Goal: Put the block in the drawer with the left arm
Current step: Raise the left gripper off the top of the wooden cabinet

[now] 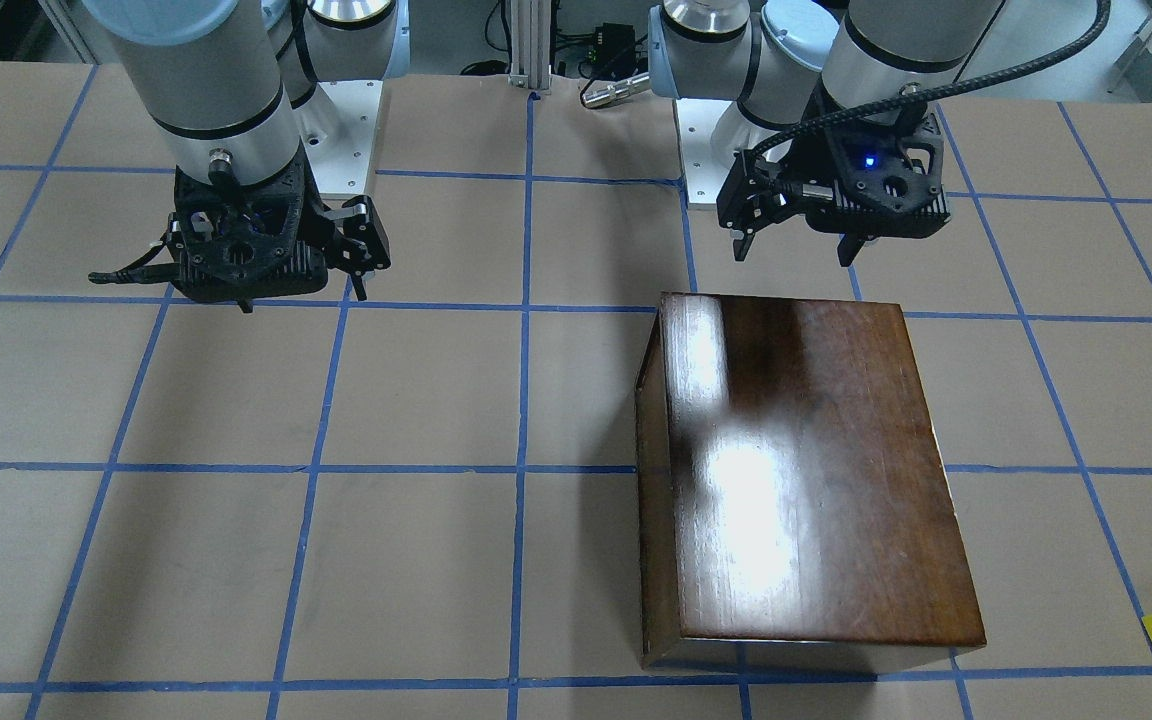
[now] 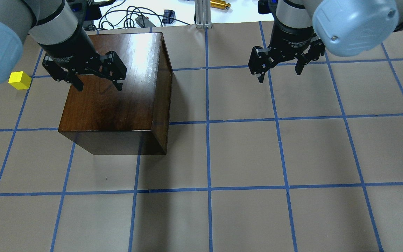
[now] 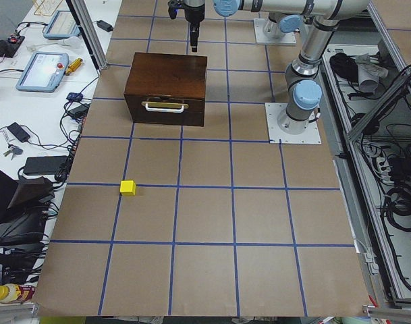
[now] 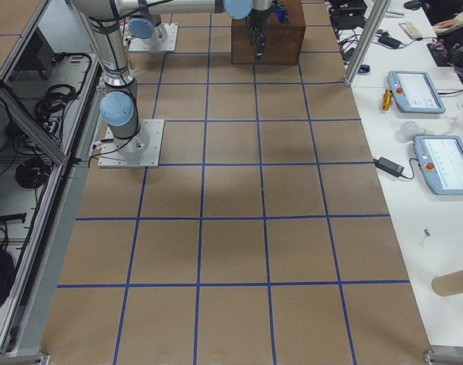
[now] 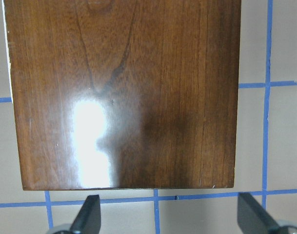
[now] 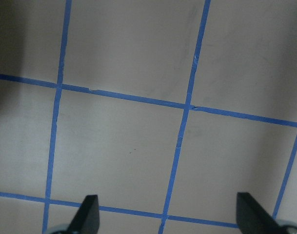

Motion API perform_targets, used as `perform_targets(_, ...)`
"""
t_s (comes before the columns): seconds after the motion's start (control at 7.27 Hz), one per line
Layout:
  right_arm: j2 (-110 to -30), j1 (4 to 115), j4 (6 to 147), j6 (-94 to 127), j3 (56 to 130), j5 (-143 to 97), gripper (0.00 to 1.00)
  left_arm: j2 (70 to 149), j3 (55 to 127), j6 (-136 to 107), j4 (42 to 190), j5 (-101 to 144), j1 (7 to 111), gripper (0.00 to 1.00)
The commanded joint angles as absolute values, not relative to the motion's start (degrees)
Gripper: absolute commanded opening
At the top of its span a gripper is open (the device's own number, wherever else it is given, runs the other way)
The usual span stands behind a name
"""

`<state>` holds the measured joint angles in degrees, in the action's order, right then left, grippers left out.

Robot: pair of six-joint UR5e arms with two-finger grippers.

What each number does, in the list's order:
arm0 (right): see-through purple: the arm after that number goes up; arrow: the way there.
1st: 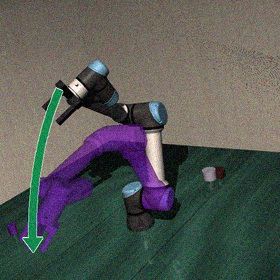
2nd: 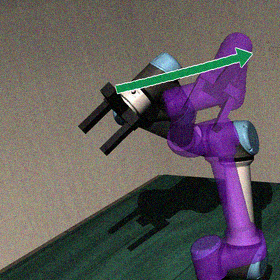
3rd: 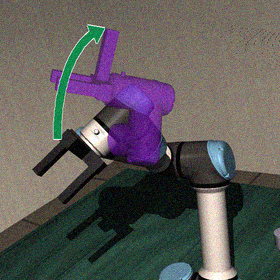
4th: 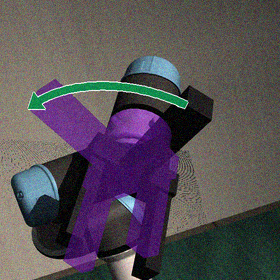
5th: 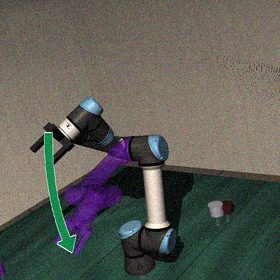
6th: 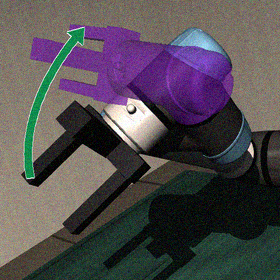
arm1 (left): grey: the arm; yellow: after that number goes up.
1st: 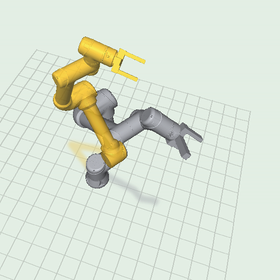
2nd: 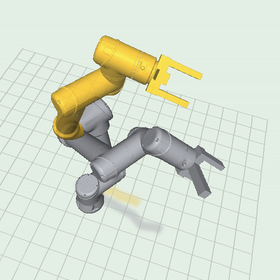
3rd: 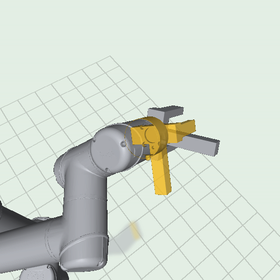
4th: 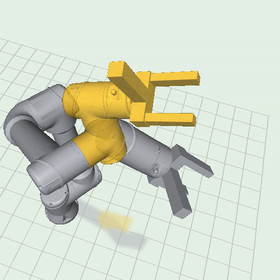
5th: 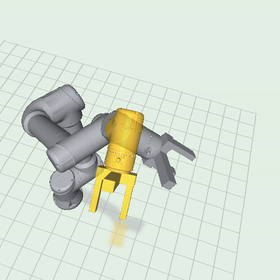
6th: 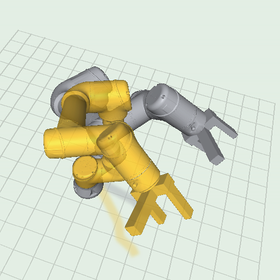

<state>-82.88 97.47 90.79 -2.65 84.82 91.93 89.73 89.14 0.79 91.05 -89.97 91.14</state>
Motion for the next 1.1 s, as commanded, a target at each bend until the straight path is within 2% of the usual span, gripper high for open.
perform_targets(0.0,-82.88,97.47,90.79,-2.64,84.81,91.93,1.0,90.0,89.03,0.88,90.97,-89.83,91.06,1.0)
perform_targets(0.69,-82.88,97.47,90.79,-2.64,84.81,91.93,1.0,90.35,89.03,0.88,90.44,-90.35,90.36,1.0)
perform_targets(0.96,-82.88,97.47,90.79,-2.64,84.81,91.93,1.0,90.61,88.86,8.73,90.18,-90.7,87.13,1.0)
